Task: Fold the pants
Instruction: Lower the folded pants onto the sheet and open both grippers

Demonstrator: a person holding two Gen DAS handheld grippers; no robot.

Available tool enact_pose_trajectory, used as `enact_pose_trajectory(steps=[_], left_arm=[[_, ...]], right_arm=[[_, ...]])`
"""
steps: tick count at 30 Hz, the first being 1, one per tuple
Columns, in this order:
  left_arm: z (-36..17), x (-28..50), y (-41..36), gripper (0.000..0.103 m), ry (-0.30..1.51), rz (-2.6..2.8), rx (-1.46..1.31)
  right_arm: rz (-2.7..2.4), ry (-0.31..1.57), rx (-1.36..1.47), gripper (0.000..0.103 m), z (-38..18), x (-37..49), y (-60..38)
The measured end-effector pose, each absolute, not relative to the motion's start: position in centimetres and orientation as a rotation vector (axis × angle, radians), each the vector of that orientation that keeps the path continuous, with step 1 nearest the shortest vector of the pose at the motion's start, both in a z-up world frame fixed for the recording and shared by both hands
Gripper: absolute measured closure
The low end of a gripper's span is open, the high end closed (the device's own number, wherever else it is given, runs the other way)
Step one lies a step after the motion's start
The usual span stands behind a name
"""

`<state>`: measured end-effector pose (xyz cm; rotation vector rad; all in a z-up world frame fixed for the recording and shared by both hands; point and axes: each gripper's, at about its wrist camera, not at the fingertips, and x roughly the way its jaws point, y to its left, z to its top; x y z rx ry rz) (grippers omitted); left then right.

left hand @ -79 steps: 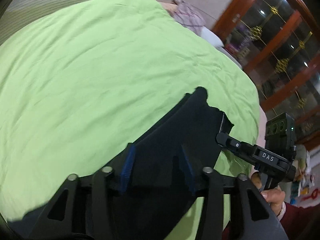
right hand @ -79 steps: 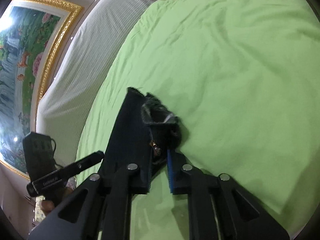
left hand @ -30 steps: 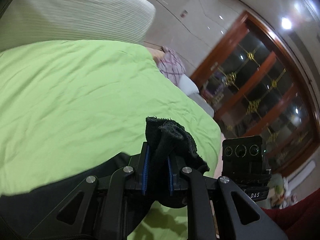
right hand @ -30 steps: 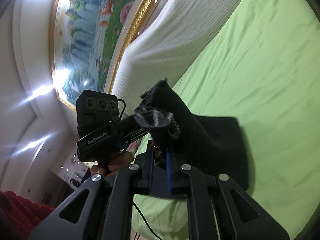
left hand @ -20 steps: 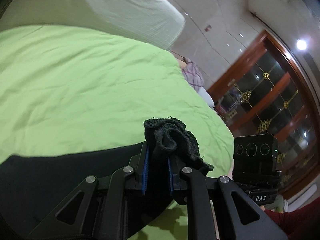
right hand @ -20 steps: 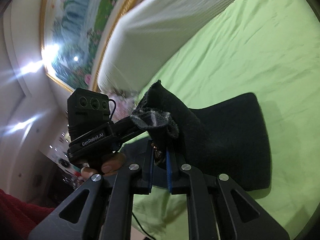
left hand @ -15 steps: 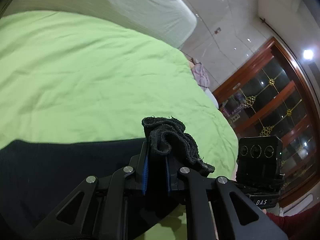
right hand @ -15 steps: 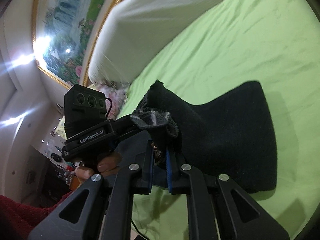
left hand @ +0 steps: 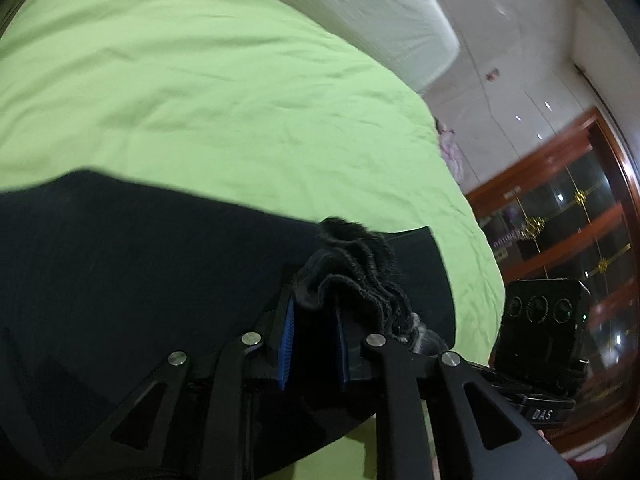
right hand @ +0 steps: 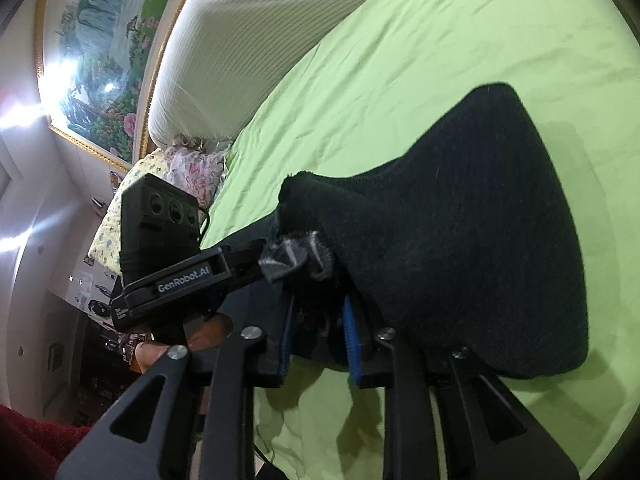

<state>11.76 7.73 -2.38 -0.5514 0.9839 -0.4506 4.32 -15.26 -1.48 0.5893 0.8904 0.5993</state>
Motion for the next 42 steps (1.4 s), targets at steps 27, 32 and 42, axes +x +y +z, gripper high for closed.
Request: enact_pose_trajectory(steps=[27, 32, 42], left_arm=[[-1.9, -0.3, 16.5, 0.054, 0.844, -0.082, -0.751], [-2.1, -3.0, 18.7, 0.054, 0.832, -0.004, -0.763], [-2.7, -8.3, 23.3, 0.042, 0.778, 0.155, -0.848]], right_arm=[[0.697, 0.931, 0.499, 0.056, -0.5, 3.4, -10.8], [0.723, 0.942, 0.478, 0.056, -0.4, 3.6, -9.5], [0.773, 0.960, 0.427, 0.056, -0.1, 3.5, -7.0]])
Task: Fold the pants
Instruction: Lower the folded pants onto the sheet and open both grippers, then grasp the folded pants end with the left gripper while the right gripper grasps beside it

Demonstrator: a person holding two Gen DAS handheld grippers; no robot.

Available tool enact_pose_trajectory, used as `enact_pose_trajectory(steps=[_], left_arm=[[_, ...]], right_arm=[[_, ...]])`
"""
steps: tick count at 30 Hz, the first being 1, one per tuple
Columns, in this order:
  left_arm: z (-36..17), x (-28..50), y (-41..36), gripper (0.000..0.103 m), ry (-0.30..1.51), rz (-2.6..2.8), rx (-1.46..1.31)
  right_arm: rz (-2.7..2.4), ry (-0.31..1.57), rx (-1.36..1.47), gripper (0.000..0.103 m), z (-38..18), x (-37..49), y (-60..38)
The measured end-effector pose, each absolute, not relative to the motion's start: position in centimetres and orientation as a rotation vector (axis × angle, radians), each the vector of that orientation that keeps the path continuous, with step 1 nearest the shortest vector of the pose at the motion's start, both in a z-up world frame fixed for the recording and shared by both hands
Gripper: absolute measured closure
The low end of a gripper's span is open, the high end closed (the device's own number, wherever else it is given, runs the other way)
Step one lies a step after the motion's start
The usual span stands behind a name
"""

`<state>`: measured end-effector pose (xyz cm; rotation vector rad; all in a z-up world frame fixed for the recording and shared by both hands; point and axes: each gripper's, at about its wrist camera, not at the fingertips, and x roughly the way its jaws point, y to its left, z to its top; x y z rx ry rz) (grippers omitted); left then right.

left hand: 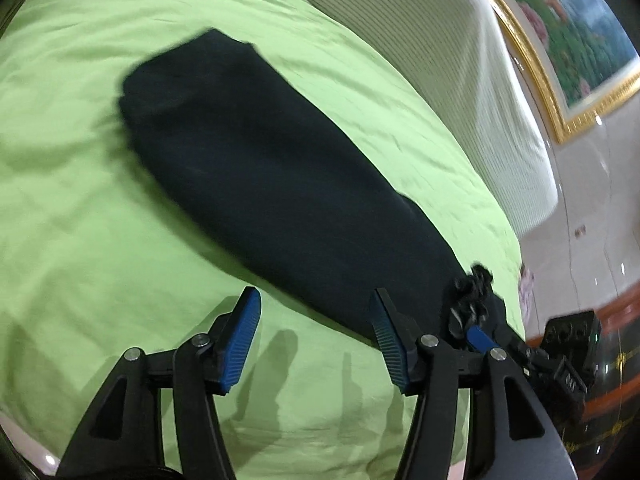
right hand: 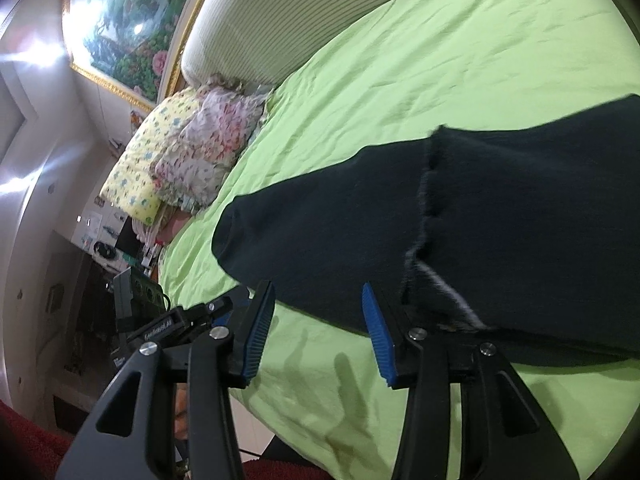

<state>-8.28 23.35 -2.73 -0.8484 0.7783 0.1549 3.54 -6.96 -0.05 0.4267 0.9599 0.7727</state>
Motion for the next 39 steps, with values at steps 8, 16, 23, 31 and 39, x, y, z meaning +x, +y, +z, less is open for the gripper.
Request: enact_pose_trajectory(steps=[8, 16, 23, 31, 39], left_arm=[[-3.4, -10.0, 27.4, 0.035, 0.747, 0.246, -0.956], [-3.8, -10.2, 30.3, 0.027, 0.704, 0.279, -1.030], [-4.4, -9.3, 32.7, 0.023, 0.683, 0.309, -1.063], [-4.7, -7.9, 32.7, 0.021, 0.659, 0.311, -1.048], [-5.0, -7.3, 34.3, 0.021, 0.618, 0.287, -1.061]], right_arm=[[0.825, 0.991, 0.355, 0.056, 0.3, 3.7, -4.0], [0.844, 0.993, 0.269, 0.055, 1.0, 4.9, -1.5], [0.848, 1.001, 0.134, 0.052, 2.0, 8.2, 2.3], [0.898, 1.020, -0.057, 0.052, 2.3, 12.3, 8.9], [1.006, 1.037, -0.253, 0.052, 1.3, 15.5, 15.8]])
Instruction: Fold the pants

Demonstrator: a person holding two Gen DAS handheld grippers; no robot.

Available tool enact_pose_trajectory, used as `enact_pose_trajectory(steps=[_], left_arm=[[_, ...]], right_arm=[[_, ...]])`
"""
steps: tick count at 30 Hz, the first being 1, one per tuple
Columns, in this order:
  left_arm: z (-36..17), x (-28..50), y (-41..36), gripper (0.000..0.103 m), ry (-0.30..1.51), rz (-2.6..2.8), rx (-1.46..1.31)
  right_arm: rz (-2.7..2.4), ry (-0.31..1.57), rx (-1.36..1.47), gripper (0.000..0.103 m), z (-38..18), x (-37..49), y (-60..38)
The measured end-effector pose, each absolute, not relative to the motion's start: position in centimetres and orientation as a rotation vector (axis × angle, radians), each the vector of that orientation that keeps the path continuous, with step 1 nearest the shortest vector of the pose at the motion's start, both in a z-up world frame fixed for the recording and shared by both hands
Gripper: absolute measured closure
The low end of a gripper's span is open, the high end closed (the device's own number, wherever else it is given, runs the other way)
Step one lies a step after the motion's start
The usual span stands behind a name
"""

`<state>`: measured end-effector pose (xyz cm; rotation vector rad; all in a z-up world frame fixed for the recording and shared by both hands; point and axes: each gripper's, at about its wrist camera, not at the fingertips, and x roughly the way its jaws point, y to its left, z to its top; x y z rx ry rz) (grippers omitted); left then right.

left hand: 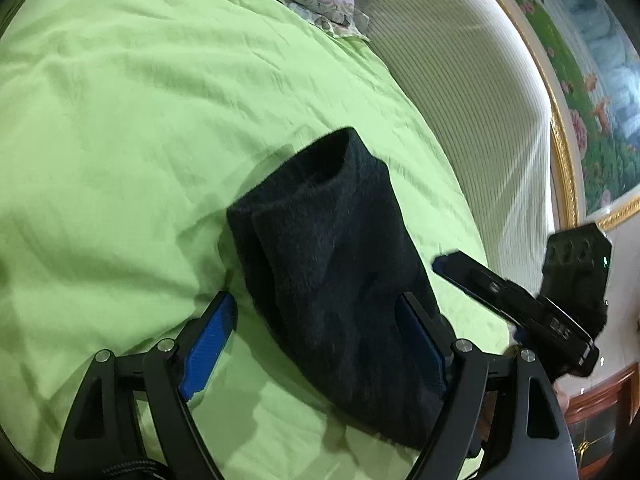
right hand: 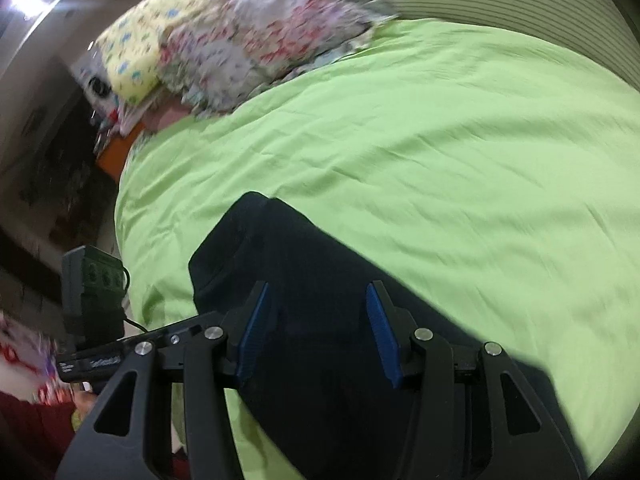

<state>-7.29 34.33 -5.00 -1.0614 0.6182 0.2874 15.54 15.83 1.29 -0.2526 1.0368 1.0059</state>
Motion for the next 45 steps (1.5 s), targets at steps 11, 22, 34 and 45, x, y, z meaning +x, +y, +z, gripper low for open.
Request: enact_pose_trajectory(steps=[11, 22, 34, 45], left_arm=[[-4.7, -6.0, 33.2, 0.021, 0.620, 0.337, -0.954], [-5.8, -6.5, 34.4, 0.073, 0.562, 0.375, -0.984], [-0.6, -7.5, 32.0, 0.082, 0.487, 0.277, -0.941], [5.8, -6.9, 24.9, 0.082, 0.455, 0.151, -0.817]], right_arm=[[1.160, 1.145, -0.501, 0.055, -1.3, 17.7, 23.0], [1.215, 1.186, -0.421, 0.079, -1.6, 19.0, 22.4], [1.247, 1.070, -0.243, 0.082, 3.1, 17.4, 17.5], [1.245, 0.905, 0.037, 0.082, 6.7, 14.9, 7.7]])
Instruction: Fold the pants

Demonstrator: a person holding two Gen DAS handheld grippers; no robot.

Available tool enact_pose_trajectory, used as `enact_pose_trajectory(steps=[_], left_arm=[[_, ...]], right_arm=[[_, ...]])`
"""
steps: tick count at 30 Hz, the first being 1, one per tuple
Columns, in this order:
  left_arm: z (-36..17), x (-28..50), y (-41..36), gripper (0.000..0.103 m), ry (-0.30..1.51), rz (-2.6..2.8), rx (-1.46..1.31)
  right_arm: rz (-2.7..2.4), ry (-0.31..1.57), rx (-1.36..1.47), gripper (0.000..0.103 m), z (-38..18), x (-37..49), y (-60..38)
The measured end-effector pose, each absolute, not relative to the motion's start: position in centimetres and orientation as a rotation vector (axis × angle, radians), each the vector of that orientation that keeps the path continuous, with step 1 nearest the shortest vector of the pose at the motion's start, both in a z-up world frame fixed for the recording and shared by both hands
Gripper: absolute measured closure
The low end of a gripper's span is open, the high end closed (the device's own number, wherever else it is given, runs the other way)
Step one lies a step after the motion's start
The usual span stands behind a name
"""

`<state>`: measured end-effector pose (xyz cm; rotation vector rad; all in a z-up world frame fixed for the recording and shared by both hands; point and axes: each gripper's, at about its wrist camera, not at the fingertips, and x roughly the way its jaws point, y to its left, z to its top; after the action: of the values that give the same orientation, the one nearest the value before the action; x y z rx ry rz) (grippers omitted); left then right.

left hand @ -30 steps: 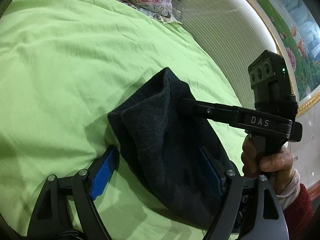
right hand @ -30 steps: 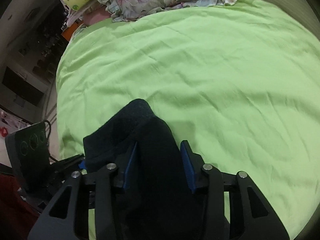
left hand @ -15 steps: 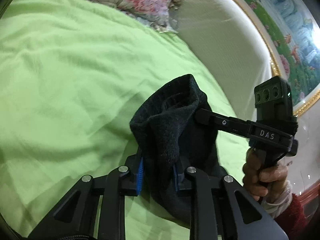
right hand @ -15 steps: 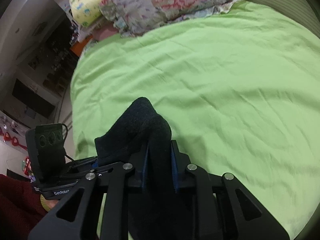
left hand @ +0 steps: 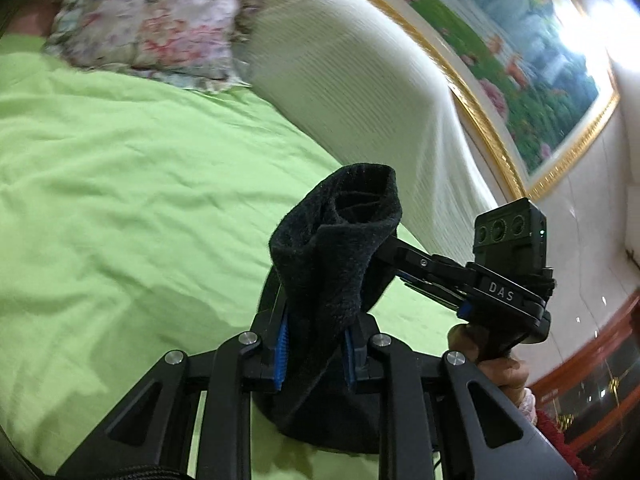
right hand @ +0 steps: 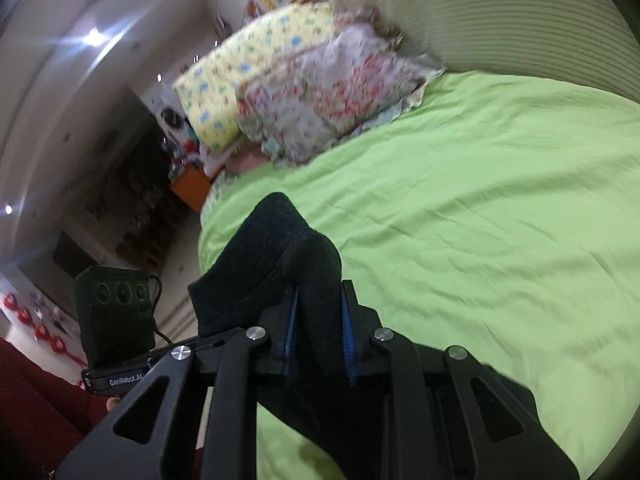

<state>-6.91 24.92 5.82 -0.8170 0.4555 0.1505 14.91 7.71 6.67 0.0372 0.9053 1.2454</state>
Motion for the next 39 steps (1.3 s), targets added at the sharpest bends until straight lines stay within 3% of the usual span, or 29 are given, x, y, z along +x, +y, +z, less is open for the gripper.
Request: enact_pose_trajectory(steps=[17, 39], left_arm=[[10.8, -1.4, 9.3, 0.082, 0.542, -0.106, -0.612], [7.3, 5.6, -3.6, 0.082, 0.709, -0.231, -0.398]], right_arm=[[1.098, 0.771, 0.255, 0.084, 7.8, 12.9, -8.5], [0.928, 0.762, 0.443, 0.084, 2.7, 12.1, -19.0]])
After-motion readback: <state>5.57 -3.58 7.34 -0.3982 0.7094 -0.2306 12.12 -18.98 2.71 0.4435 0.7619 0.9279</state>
